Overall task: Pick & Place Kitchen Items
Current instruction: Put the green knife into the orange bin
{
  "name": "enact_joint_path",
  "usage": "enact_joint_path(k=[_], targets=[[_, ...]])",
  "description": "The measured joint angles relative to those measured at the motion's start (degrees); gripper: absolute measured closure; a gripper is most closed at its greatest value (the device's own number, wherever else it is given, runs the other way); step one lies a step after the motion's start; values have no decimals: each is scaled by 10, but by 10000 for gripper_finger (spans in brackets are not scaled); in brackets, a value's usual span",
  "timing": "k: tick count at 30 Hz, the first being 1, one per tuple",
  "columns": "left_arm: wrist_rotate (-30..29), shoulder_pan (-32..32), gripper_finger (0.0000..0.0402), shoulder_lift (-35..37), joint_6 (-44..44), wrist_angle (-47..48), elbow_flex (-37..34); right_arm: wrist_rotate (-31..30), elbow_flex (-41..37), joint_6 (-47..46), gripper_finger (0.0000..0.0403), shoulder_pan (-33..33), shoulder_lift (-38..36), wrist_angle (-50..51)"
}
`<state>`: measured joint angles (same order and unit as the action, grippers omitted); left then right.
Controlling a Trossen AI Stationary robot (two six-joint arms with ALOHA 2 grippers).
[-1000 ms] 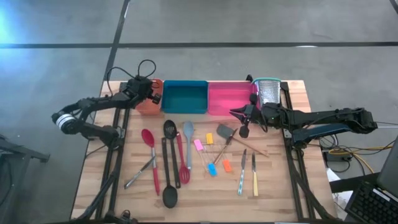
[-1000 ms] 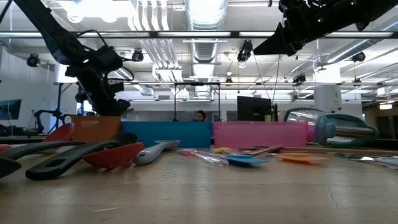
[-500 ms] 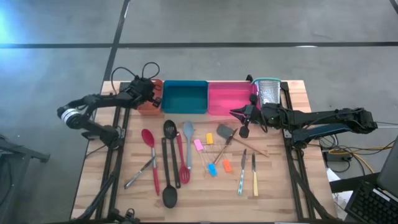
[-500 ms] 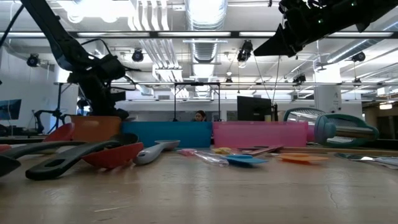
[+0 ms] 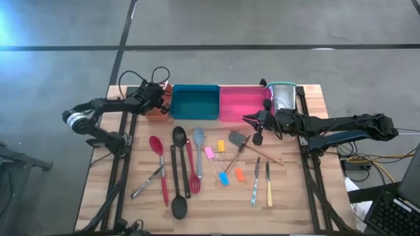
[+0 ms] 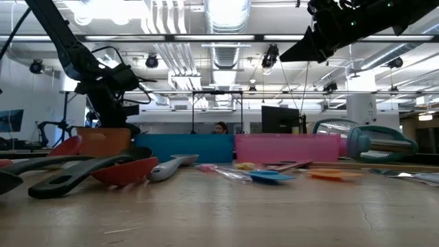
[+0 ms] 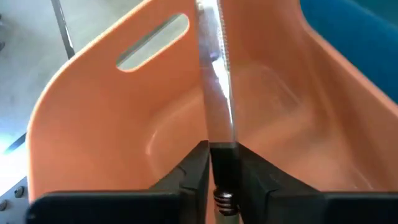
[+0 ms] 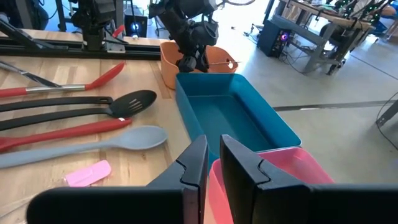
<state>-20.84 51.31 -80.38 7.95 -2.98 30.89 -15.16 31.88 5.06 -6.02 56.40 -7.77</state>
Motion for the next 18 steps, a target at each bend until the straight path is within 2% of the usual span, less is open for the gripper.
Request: enact_joint_path(k=[7,18], targets=[[0,0,280,0,-1,-1,0,0,0,0,364,0,0,0],[8,-2,271,1,-5,39,31,0,0,0,364,0,0,0]])
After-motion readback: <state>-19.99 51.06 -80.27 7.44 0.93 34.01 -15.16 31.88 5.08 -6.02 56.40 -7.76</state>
